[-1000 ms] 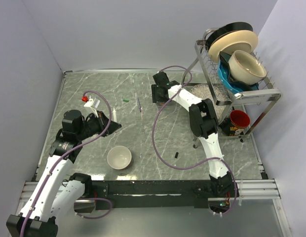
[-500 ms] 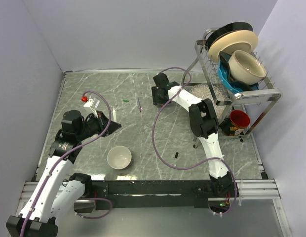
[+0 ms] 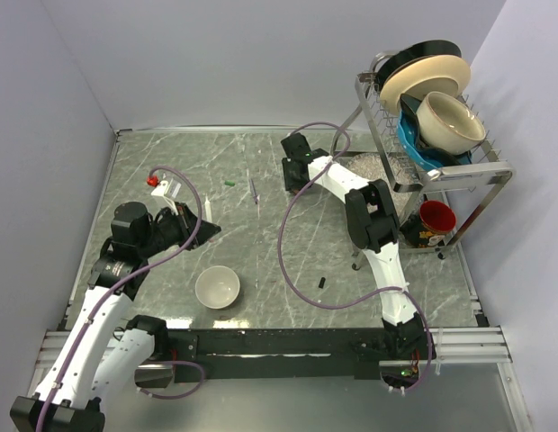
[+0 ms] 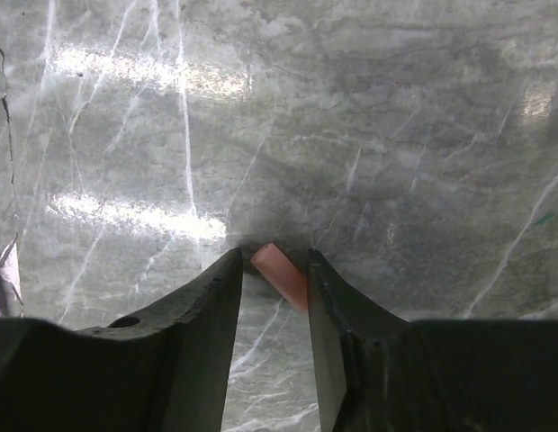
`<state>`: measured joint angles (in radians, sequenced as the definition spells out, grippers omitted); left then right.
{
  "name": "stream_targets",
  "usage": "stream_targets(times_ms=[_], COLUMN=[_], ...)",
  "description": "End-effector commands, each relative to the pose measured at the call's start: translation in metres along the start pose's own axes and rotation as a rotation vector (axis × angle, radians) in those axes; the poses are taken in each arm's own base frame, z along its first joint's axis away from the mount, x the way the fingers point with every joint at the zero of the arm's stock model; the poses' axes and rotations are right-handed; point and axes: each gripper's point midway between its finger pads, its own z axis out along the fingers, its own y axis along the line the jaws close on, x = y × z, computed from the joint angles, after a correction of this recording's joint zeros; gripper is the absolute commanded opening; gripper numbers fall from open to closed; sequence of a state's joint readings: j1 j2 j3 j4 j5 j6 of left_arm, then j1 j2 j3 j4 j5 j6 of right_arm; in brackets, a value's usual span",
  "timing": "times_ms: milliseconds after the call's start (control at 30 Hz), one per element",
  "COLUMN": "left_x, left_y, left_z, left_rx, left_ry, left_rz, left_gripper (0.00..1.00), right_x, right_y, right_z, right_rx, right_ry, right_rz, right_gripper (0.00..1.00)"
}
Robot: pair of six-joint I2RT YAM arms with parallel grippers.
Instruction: Insert the pens into the pen caps
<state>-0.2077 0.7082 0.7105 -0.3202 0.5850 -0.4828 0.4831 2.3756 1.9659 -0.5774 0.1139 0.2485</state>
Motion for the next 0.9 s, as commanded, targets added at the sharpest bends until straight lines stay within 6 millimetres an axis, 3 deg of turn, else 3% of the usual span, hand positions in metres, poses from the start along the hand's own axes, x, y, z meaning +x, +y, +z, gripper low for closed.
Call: stream_targets(times_ms=[0, 367, 467, 500, 533, 600, 800, 867], left_x=[-0.007, -0.007, -0.006, -0.005, -0.005, -0.005, 0.001, 0.006], left_y=[-0.004, -0.005, -0.005, -0.004, -0.004, -0.003, 0.0, -0.002], left_z=[-0.002, -0.002, -0.001, -0.001, -0.001, 0.0, 0.006, 0.009], left_rx=[0.005, 0.011, 0.011, 0.011, 0.01, 0.009, 0.005, 0.019], left_ry=[-0.03, -0.034, -0.029, -0.026, -0.027, -0.022, 0.005, 0.028], left_rz=[0.027, 0.028, 0.026, 0.022, 0.023, 0.016, -0.025, -0.05], left_gripper=[0.15, 0.16, 0.15, 0.15, 0.14, 0.12, 0.01, 0.01], right_x=[0.03, 0.064, 0.077, 0.081, 0.09, 0.111, 0.127, 0.121], right_y=[0.001, 0.013, 0.021, 0.026, 0.027, 0.031, 0.053, 0.061], right_z=[0.003, -0.014, -0.02, -0.022, -0.025, -0.027, -0.047, -0.058], right_rx=[-0.002, 0.028, 0.011, 0.002, -0.001, -0.004, -0.076, -0.096], right_ry=[0.088, 0.11, 0.12, 0.121, 0.129, 0.16, 0.139, 0.122], right_rz=[-0.013, -0.063, -0.057, -0.06, -0.06, -0.057, -0.034, -0.033], right_gripper=[0.37, 0.21, 0.12, 0.02, 0.0, 0.0, 0.0, 0.0])
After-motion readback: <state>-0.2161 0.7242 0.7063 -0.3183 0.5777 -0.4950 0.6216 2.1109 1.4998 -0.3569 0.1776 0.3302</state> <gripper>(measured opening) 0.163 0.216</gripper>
